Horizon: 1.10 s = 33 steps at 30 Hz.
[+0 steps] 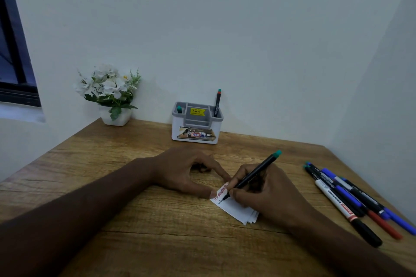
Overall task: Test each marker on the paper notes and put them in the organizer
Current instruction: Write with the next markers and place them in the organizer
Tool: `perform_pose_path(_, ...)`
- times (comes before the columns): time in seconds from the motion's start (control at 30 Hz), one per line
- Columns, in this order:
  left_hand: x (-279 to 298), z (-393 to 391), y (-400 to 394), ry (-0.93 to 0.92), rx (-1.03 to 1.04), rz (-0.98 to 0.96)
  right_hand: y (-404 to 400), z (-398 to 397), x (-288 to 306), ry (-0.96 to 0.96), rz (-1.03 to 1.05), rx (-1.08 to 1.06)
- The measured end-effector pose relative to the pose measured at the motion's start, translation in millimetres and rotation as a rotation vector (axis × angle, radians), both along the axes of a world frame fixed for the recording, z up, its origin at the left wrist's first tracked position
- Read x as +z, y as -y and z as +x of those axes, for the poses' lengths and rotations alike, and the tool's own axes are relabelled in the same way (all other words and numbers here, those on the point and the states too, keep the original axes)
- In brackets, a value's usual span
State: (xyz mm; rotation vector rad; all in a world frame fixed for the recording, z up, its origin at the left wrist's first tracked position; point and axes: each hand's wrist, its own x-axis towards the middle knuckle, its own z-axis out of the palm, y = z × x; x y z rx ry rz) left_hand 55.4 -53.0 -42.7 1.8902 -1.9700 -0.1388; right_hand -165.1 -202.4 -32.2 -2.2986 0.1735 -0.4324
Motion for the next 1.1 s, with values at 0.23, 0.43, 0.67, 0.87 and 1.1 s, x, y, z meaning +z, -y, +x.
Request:
perform_pose_path(0.23, -1.0, -0.1, 0.5, 0.004, -0.012, -0.007, 2.5, -1.0, -0.4, -0.006, -0.012, -0.016)
perform_pose_path(0.43, -2.4, 1.6, 0.1, 0.004, 0.002, 0.006, 2.5, 0.7, 0.2, -0.014, -0.005, -0.035)
perform_pose_path(0.67, -0.8, 0.7, 0.6, -0.001, -0.002, 0.014, 4.9, 0.5, 0.6, -0.024, -0.008, -0.063)
perform_pose_path(0.87, 1.9, 0.2, 0.7, -0.003, -0.006, 0.023, 5.7, 1.2, 1.5, -0.029, -0.003, -0.069)
perform_pose_path(1.1, -1.6, 1.7, 0.8, 0.004, -0.020, 0.004, 6.6, 1.3, 2.4, -0.035, 0.012, -0.085)
